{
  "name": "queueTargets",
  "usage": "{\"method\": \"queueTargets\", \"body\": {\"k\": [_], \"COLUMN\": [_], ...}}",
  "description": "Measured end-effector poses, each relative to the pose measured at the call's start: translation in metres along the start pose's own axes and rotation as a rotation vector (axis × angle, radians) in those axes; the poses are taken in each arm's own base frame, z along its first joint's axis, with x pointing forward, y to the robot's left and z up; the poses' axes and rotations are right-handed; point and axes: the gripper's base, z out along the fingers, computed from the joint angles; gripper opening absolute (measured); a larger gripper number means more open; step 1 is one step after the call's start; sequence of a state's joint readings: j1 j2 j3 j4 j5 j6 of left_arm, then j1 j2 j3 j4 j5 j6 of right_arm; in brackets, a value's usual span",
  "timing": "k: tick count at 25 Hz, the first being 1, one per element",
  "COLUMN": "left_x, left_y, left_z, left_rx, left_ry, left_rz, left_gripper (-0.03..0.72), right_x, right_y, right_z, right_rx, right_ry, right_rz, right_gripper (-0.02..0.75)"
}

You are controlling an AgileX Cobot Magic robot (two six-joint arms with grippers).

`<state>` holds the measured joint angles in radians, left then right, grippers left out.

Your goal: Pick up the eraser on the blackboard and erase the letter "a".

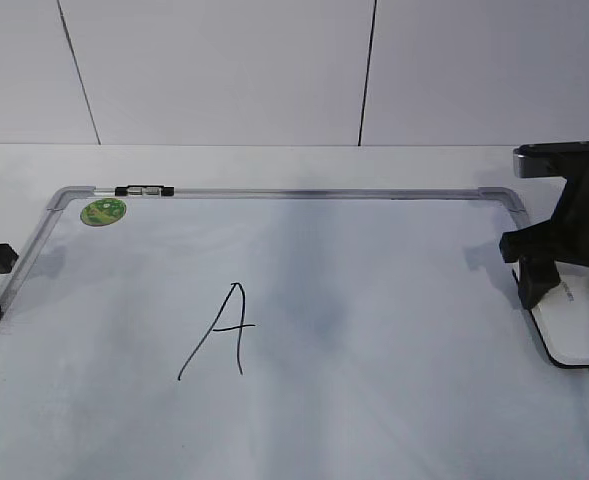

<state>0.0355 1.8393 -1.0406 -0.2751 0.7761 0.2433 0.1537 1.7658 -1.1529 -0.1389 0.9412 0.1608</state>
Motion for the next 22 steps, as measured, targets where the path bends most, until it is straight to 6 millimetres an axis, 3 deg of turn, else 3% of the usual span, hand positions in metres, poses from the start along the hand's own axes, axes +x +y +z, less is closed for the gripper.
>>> {"method": "queueTargets", "body": {"k": [17,22], "left_x": [0.000,0.000], "left_y": [0.000,0.000], "left_z": [0.000,0.000], "left_rx": [0.001,0.001], "left_ry": [0.000,0.000], "left_rz": [-0.001,-0.001], "left_gripper": [0.018,0.018], "right_x": [-0.003,-0.004], "right_y": [0.004,0.006], "right_z": [0.001,0.016], "right_rx": [-0.043,-0.037], "right_ry": [-0.031,0.013], "right_rz": [0.024,0.013], "right_gripper": [0.560,0.560]}}
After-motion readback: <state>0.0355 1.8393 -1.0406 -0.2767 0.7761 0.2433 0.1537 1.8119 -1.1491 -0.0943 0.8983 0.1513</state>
